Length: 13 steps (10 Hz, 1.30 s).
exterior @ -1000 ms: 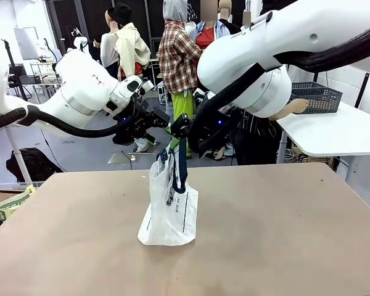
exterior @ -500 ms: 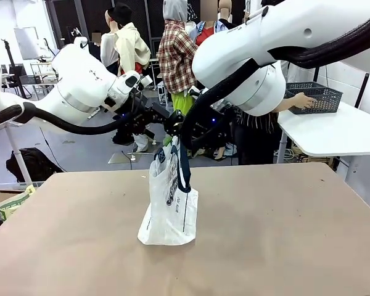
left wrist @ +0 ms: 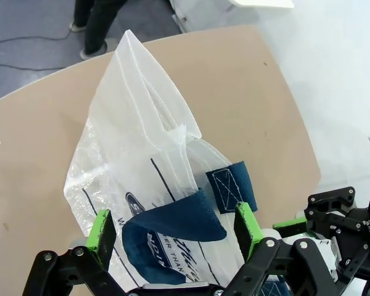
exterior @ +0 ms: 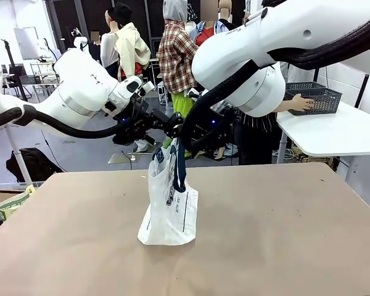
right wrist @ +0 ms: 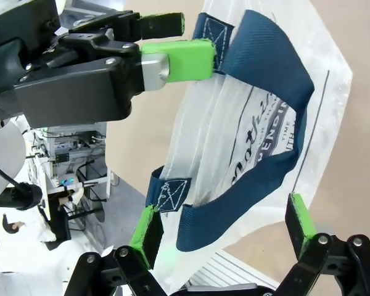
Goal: Transfer purchased items from the store into the shopping bag.
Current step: Open the Reusable shopping bag in the center of the table.
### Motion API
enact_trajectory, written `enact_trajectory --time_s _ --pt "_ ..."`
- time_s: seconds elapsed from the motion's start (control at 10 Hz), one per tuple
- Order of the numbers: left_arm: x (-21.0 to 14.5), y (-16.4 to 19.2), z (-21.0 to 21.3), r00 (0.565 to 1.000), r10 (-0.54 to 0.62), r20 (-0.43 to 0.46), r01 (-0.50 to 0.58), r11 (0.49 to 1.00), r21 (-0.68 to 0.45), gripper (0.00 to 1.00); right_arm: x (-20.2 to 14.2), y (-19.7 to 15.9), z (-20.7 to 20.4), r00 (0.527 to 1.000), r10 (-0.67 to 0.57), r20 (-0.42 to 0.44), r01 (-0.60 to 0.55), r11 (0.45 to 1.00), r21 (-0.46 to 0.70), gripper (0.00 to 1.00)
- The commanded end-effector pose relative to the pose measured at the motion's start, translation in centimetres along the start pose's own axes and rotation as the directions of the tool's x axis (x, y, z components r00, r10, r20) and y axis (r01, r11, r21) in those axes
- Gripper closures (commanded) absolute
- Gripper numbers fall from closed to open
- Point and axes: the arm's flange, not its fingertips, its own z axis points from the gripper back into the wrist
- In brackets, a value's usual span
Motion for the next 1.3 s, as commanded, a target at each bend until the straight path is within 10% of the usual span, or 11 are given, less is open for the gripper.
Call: enact_trajectory --time_s 0.0,1.0,1.2 --pt "-0.3 1.1 0.3 1.000 0.015 -0.020 -0.015 1.000 -0.007 0.00 -0.1 -0.9 -0.2 1.000 -0.016 -0.015 0.016 1.000 0.012 0.00" --pt "-0.8 2.3 -0.2 0.996 0.079 -0.044 -0.084 0.989 -0.121 0.00 -0.7 -1.5 -2.8 0.997 -0.021 -0.070 0.025 0.998 0.057 0.03" --pt "-0.8 2.4 0.0 0.994 0.099 -0.037 -0.103 0.985 -0.138 0.36 -0.6 -1.5 -2.8 0.999 -0.023 -0.046 0.026 0.997 0.066 0.41"
